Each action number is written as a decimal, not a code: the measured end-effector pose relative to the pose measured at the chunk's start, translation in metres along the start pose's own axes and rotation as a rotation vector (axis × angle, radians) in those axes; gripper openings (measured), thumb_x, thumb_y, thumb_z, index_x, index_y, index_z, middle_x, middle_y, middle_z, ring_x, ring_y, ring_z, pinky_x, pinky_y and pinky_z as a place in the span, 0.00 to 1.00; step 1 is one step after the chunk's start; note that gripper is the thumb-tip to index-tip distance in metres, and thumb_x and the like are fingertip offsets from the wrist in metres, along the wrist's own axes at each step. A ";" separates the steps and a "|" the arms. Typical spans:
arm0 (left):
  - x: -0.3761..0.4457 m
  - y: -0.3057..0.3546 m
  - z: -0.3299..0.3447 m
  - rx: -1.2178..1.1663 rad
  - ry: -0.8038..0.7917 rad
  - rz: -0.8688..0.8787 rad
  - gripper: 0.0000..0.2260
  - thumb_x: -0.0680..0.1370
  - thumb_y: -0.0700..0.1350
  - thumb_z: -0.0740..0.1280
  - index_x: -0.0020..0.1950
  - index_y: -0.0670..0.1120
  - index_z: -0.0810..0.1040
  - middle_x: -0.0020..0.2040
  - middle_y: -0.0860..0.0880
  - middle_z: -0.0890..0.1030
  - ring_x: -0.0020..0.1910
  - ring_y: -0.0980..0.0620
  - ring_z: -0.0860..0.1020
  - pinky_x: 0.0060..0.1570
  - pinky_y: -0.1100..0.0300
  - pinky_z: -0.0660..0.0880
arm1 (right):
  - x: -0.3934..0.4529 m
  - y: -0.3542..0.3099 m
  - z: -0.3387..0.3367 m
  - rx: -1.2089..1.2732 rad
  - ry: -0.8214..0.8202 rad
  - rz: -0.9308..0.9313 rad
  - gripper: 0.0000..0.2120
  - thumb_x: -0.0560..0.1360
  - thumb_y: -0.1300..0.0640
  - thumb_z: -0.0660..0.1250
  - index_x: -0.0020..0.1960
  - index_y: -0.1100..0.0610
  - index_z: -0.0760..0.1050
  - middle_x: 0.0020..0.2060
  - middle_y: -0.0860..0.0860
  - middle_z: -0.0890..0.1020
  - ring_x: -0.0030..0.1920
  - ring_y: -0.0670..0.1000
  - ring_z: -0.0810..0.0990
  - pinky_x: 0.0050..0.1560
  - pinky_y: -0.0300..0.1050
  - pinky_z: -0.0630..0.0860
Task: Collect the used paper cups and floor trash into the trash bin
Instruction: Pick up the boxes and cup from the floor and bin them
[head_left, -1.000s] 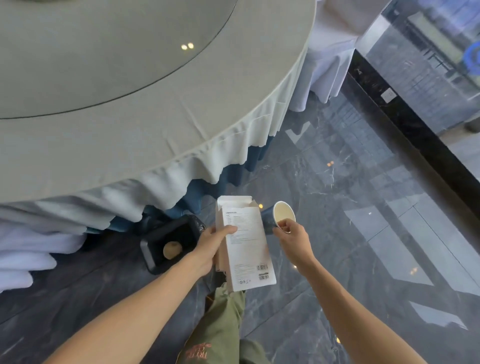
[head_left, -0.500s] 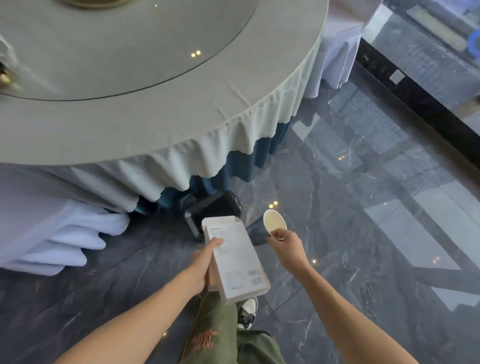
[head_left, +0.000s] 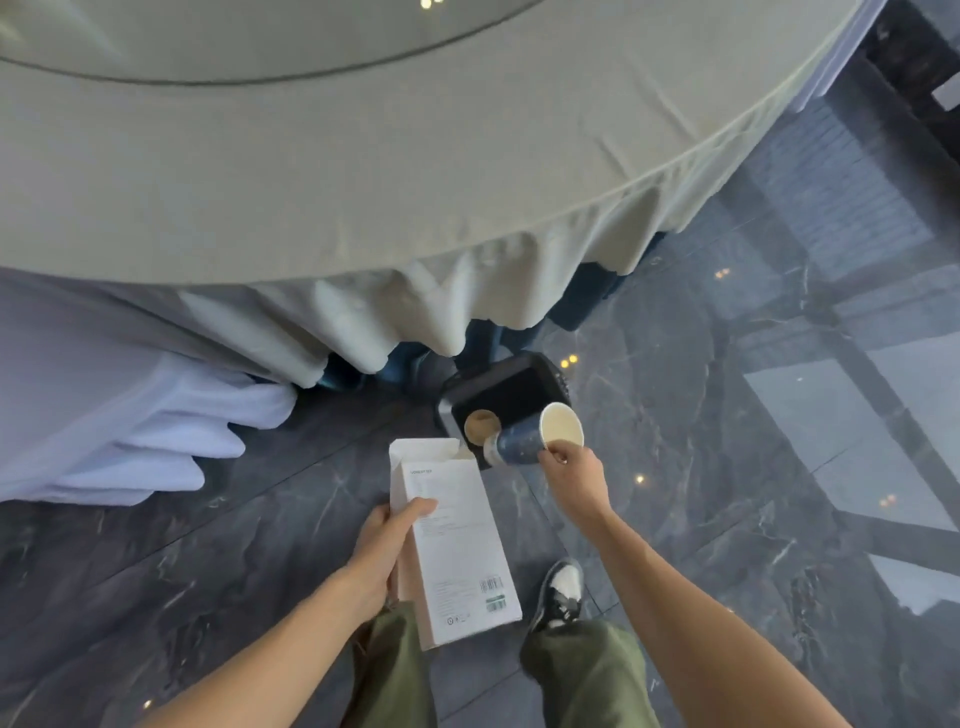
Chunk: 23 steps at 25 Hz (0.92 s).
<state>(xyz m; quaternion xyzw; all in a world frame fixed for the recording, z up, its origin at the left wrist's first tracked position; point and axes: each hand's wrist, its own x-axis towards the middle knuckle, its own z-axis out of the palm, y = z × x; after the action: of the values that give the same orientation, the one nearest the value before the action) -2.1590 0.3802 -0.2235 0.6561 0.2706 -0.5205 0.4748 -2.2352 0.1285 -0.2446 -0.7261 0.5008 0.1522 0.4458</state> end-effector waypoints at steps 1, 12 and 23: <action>0.011 0.005 -0.006 0.007 -0.012 0.005 0.35 0.64 0.63 0.77 0.67 0.47 0.79 0.54 0.44 0.89 0.55 0.40 0.86 0.51 0.45 0.80 | 0.017 -0.003 0.015 -0.005 0.016 0.000 0.10 0.78 0.59 0.63 0.45 0.62 0.82 0.41 0.60 0.84 0.44 0.62 0.82 0.41 0.51 0.77; 0.105 0.023 0.001 -0.033 -0.058 0.015 0.34 0.65 0.61 0.77 0.67 0.46 0.80 0.57 0.45 0.89 0.59 0.40 0.86 0.65 0.37 0.78 | 0.130 0.049 0.121 -0.203 -0.379 -0.014 0.19 0.81 0.56 0.60 0.70 0.51 0.78 0.65 0.51 0.82 0.63 0.57 0.81 0.66 0.55 0.79; 0.130 0.048 0.092 0.007 0.093 -0.094 0.33 0.67 0.65 0.77 0.65 0.47 0.79 0.52 0.45 0.88 0.52 0.43 0.86 0.50 0.45 0.84 | 0.076 0.044 0.014 0.512 -0.756 0.373 0.15 0.82 0.48 0.66 0.60 0.59 0.81 0.52 0.56 0.88 0.46 0.51 0.88 0.40 0.38 0.81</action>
<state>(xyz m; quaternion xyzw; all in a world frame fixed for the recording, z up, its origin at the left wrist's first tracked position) -2.1175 0.2594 -0.3297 0.6677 0.3210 -0.5123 0.4344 -2.2358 0.0904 -0.3245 -0.3854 0.4469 0.3543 0.7254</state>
